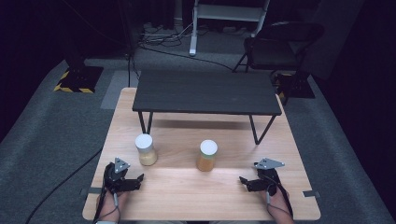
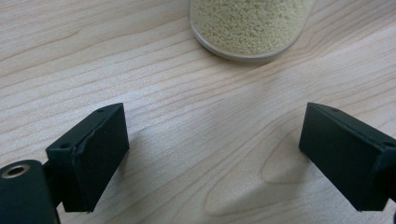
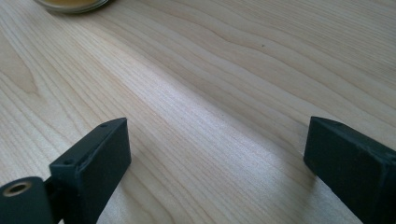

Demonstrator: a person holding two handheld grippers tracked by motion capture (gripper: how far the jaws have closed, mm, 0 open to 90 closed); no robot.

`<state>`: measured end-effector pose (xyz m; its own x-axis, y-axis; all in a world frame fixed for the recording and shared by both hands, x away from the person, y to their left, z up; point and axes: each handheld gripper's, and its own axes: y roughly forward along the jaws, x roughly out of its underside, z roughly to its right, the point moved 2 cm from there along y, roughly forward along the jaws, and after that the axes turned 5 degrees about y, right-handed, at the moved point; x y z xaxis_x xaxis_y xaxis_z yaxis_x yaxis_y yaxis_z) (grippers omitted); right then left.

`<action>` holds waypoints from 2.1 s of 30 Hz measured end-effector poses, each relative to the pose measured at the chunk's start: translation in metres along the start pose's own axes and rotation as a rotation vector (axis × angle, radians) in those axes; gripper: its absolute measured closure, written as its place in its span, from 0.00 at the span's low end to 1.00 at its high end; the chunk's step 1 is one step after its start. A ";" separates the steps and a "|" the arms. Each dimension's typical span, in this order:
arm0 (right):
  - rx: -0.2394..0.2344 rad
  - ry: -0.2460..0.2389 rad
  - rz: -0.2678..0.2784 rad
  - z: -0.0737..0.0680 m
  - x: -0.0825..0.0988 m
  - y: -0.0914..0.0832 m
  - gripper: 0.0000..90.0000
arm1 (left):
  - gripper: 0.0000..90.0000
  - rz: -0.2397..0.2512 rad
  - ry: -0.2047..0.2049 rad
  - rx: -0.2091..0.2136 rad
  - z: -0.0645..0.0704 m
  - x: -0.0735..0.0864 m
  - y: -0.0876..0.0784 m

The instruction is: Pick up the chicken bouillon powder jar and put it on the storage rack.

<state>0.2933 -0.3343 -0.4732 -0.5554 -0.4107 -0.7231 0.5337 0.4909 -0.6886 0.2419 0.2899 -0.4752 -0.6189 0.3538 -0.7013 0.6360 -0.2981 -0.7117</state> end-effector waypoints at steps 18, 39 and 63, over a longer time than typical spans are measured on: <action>0.021 0.019 -0.003 -0.002 -0.001 0.001 0.06 | 0.07 0.111 0.010 -0.024 0.006 0.006 -0.013; 0.024 0.020 -0.004 -0.002 -0.001 0.001 0.05 | 0.09 0.360 0.034 -0.015 0.001 0.020 -0.028; 0.030 0.024 -0.005 -0.003 -0.001 0.001 0.04 | 0.11 0.434 0.045 0.014 -0.002 -0.004 -0.006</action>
<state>0.2929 -0.3313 -0.4731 -0.5730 -0.3940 -0.7186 0.5497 0.4655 -0.6936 0.2414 0.2917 -0.4681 -0.2750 0.2315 -0.9332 0.8263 -0.4393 -0.3525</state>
